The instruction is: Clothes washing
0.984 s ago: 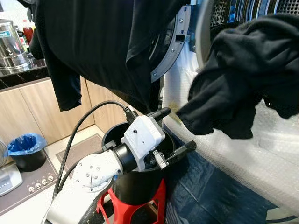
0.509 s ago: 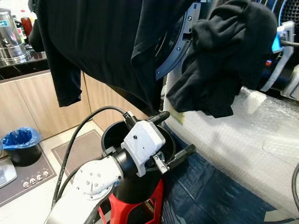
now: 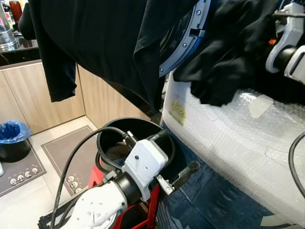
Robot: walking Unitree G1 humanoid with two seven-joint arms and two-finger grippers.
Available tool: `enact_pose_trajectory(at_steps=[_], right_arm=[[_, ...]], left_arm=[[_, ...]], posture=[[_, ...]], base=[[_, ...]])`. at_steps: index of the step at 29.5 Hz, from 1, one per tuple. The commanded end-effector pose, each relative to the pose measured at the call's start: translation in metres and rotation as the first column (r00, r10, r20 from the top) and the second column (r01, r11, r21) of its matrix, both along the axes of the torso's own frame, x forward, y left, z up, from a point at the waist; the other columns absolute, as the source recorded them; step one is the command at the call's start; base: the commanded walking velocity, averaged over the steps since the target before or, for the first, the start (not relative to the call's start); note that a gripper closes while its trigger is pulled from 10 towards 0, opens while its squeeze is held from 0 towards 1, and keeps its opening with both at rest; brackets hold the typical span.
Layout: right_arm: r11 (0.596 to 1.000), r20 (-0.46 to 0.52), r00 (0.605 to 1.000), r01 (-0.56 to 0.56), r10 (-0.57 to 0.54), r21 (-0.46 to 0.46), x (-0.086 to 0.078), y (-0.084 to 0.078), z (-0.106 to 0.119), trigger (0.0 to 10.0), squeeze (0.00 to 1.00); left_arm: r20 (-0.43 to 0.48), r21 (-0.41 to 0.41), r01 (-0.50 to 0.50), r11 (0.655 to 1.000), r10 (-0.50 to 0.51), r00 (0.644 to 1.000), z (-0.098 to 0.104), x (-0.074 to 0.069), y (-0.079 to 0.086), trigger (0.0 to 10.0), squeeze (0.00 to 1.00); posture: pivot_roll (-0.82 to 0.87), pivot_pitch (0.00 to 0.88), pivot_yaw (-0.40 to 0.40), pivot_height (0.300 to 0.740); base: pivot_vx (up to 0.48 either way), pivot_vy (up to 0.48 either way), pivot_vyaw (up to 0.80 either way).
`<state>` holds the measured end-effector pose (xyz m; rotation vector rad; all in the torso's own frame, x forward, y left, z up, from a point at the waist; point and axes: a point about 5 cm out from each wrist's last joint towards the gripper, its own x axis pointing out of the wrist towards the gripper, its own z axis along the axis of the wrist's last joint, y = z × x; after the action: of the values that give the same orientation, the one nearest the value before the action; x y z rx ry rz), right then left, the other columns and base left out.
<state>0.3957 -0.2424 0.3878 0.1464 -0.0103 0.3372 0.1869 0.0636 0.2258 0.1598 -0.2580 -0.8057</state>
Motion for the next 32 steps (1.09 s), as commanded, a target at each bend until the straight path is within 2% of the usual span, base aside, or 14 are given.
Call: enact_pose_trajectory(at_steps=[1,4,5,6,9,15,18,21,23,25,27,28,31,32], right_arm=[[0.995,0.05,0.993,0.103,-0.104,0.014,-0.006,-0.017,0.013,10.0,0.0],[0.987,0.046,0.987,0.154,-0.156,0.042,-0.006,-0.022,0.013,10.0,0.0],[0.97,0.043,0.972,0.228,-0.232,0.08,-0.006,-0.028,0.013,10.0,0.0],[0.97,0.043,0.972,0.228,-0.232,0.08,-0.006,-0.028,0.013,10.0,0.0],[0.928,0.038,0.934,0.349,-0.356,0.13,-0.007,-0.037,0.016,10.0,0.0],[0.89,0.032,0.898,0.429,-0.438,0.156,-0.008,-0.042,0.017,10.0,0.0],[0.808,0.007,0.824,0.554,-0.566,0.2,-0.011,-0.053,0.018,10.0,0.0],[0.785,0.007,0.802,0.582,-0.597,0.213,-0.012,-0.055,0.02,10.0,0.0],[0.722,0.019,0.738,0.654,-0.675,0.225,-0.015,-0.06,0.026,10.0,0.0],[0.679,0.058,0.686,0.697,-0.725,0.232,-0.018,-0.061,0.036,10.0,0.0],[0.665,0.073,0.669,0.711,-0.74,0.228,-0.02,-0.061,0.04,10.0,0.0],[0.633,0.098,0.628,0.745,-0.772,0.21,-0.022,-0.06,0.047,10.0,0.0],[0.625,0.112,0.616,0.756,-0.78,0.197,-0.022,-0.058,0.05,10.0,0.0],[0.627,0.121,0.616,0.767,-0.779,0.136,-0.019,-0.053,0.048,10.0,0.0]], left_arm=[[0.003,-0.005,0.009,1.0,-0.009,1.0,0.002,-0.006,-0.001,10.0,0.0],[-0.002,-0.008,0.005,1.0,-0.005,1.0,0.002,-0.006,-0.001,10.0,0.0],[-0.004,-0.009,0.002,1.0,-0.002,1.0,0.003,-0.006,-0.001,10.0,0.0],[-0.004,-0.009,0.002,1.0,-0.002,1.0,0.003,-0.006,-0.001,10.0,0.0],[-0.013,-0.008,-0.008,1.0,0.008,1.0,0.003,-0.008,-0.001,10.0,0.0],[-0.027,-0.01,-0.015,1.0,0.015,1.0,0.003,-0.01,0.0,10.0,0.0],[-0.037,-0.017,-0.02,1.0,0.019,0.999,0.003,-0.013,-0.001,10.0,0.0],[-0.04,-0.019,-0.021,1.0,0.02,0.999,0.003,-0.013,-0.002,10.0,0.0],[-0.053,-0.026,-0.026,0.999,0.025,0.998,0.003,-0.015,-0.002,10.0,0.0],[-0.066,-0.027,-0.032,0.999,0.031,0.997,0.002,-0.017,-0.002,10.0,0.0],[-0.069,-0.027,-0.035,0.999,0.033,0.997,0.002,-0.017,-0.002,10.0,0.0],[-0.078,-0.03,-0.04,0.999,0.037,0.996,0.002,-0.019,-0.002,10.0,0.0],[-0.082,-0.033,-0.042,0.999,0.039,0.996,0.003,-0.02,-0.003,10.0,0.0],[-0.085,-0.034,-0.045,0.998,0.042,0.996,0.003,-0.02,-0.003,10.0,0.0]], posture=[[0.07,0.012,-0.195,0.74],[0.07,0.012,-0.195,0.74],[0.07,0.016,-0.193,0.74],[0.07,0.016,-0.193,0.74],[0.08,0.031,-0.19,0.74],[0.08,0.048,-0.192,0.74],[0.08,0.071,-0.195,0.74],[0.08,0.071,-0.195,0.74],[0.08,0.089,-0.198,0.74],[0.09,0.106,-0.201,0.74],[0.09,0.111,-0.203,0.74],[0.09,0.119,-0.204,0.74],[0.09,0.126,-0.208,0.74],[0.09,0.131,-0.212,0.74]], base=[[0.0,0.0,0.0],[0.0,0.0,0.0],[0.0,0.0,0.0],[0.0,0.0,0.0],[0.0,0.0,0.0],[0.0,0.0,0.0],[0.0,0.0,0.0],[0.0,0.0,0.0],[0.0,0.0,0.0],[0.0,0.0,0.0],[0.0,0.0,0.0],[0.0,0.0,0.0],[0.0,0.0,0.0],[0.0,0.0,0.0]])
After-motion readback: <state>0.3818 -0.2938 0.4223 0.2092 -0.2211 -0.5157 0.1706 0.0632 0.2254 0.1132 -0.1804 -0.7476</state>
